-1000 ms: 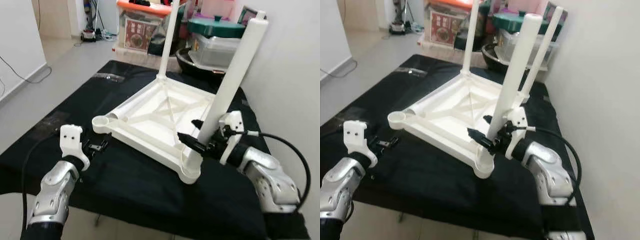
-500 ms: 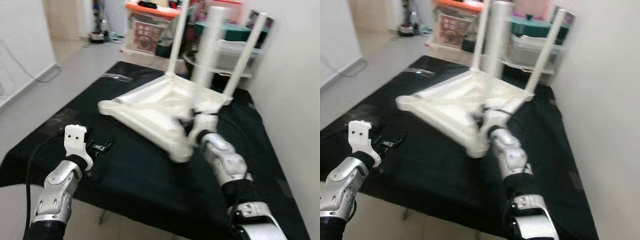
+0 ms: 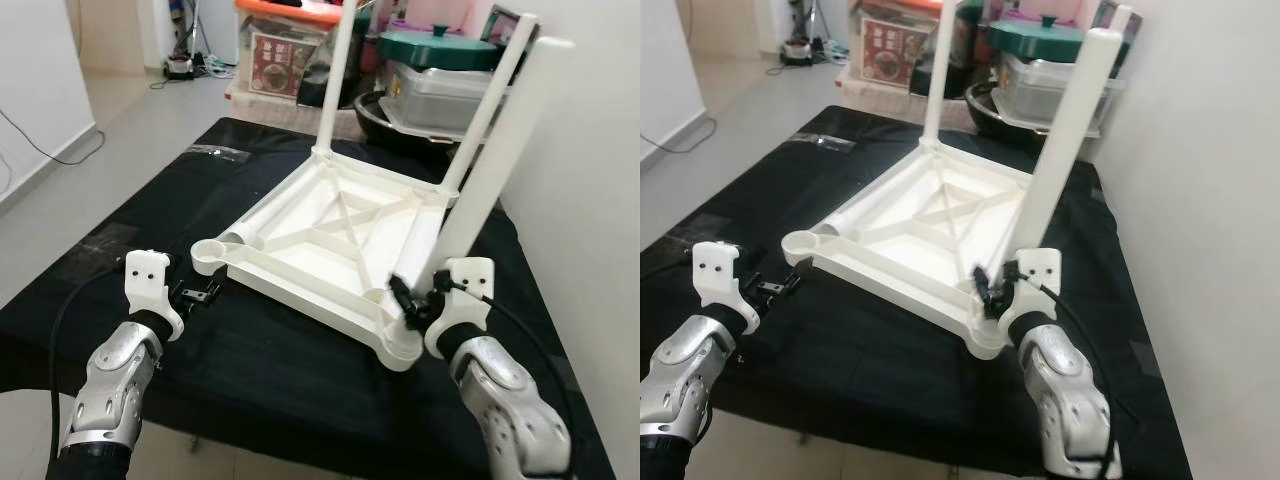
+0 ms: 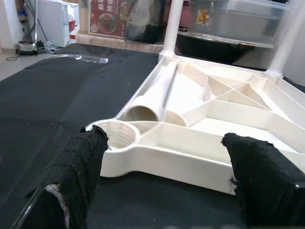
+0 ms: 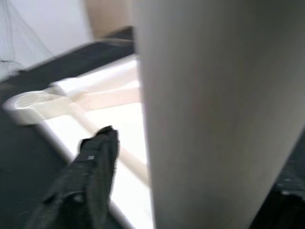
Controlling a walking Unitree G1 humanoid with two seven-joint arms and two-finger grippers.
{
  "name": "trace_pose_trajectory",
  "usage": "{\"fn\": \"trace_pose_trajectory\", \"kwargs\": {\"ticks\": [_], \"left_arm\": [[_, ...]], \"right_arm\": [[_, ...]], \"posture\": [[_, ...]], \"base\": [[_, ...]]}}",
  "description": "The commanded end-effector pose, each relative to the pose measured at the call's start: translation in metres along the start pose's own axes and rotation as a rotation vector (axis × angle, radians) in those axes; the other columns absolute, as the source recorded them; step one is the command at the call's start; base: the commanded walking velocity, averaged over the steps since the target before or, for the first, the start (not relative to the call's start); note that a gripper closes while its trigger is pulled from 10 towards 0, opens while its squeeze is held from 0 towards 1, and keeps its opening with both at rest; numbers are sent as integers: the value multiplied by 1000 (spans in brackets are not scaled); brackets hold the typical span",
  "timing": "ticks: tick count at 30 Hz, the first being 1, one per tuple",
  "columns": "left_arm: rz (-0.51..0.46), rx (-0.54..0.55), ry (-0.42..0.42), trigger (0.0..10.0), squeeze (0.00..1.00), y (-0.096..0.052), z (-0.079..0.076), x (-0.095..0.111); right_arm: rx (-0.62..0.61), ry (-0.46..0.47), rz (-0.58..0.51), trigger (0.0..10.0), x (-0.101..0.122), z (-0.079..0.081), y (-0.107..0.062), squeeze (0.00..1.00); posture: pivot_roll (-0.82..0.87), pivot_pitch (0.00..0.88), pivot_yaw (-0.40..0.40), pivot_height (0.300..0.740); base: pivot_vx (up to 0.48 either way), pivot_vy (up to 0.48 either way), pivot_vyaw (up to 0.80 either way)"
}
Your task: Building children table
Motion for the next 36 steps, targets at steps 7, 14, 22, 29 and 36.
{"fn": "trace_pose_trajectory", "kwargs": {"ticks": [7,14,22,29,36], "left_arm": [[10,-10,-3,10000,0,1,-2,-4],[11,-11,-3,10000,0,2,-2,-5],[10,-3,0,10000,0,1,-2,-6],[9,-9,-2,10000,0,1,-1,-5],[2,-5,-2,10000,0,0,0,-4]], "right_arm": [[281,-91,-69,10000,19,-4,12,0],[579,-140,-34,10000,13,10,38,0],[454,-86,12,0,3,5,67,0],[34,-49,178,0,-27,-33,65,0],[-659,4,317,0,-59,-75,22,0]], "posture": [[57,0,-141,740],[89,0,-159,740],[112,0,-171,740],[95,0,-158,740],[79,0,-149,740]], "base": [[0,0,0],[0,0,0],[0,0,0],[0,0,0],[0,0,0]]}}
Point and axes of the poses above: a point about 5 cm out from each wrist's last joint towards the gripper, its own y axis pointing out of the wrist towards the gripper, its own x axis along the axis of the wrist's last joint, z = x × y, the point moved 1 cm from there along y, pointing out of the wrist towards the gripper, and after that the axes turned 2 degrees about -y, right-handed, at the moved point
